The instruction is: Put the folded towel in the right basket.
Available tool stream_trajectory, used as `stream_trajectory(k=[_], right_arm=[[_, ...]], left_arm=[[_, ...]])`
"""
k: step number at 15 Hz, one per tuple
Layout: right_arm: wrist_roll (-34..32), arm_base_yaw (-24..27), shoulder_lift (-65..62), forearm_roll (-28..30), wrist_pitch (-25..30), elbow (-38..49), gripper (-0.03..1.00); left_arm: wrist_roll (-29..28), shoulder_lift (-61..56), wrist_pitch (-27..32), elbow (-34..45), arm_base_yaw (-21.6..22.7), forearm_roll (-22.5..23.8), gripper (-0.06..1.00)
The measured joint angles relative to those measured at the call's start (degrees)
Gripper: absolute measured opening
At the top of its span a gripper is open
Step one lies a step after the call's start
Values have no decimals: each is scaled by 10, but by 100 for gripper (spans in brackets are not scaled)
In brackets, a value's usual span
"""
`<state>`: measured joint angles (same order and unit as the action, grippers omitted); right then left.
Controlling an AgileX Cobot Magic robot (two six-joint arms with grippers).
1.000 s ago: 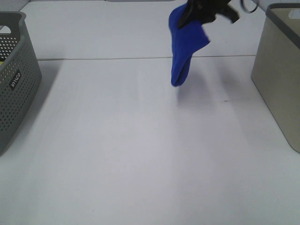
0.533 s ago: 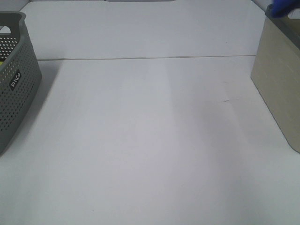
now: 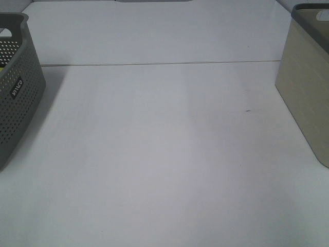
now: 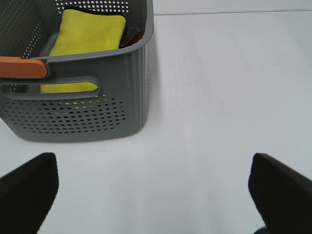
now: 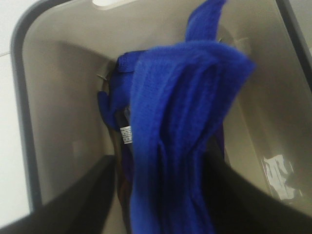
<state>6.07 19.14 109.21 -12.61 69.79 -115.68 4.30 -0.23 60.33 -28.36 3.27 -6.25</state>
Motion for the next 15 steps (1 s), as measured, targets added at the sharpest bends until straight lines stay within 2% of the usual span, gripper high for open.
stream_trajectory(k=[1, 2, 3, 7, 12, 15], right_arm=[[-5, 0, 12, 5, 0, 0, 72], [-7, 0, 19, 11, 0, 0, 87], [-7, -1, 23, 15, 0, 0, 94], [-23, -10, 22, 30, 0, 0, 98], [-37, -119, -19, 44, 0, 0, 98], [-37, -140, -48, 44, 1, 0, 98]], left_arm=[[0, 0, 0, 0, 0, 0, 99], [0, 0, 0, 0, 0, 0, 99], [0, 0, 0, 0, 0, 0, 99], [0, 0, 0, 0, 0, 0, 99], [0, 0, 0, 0, 0, 0, 99], [0, 0, 0, 0, 0, 0, 99]])
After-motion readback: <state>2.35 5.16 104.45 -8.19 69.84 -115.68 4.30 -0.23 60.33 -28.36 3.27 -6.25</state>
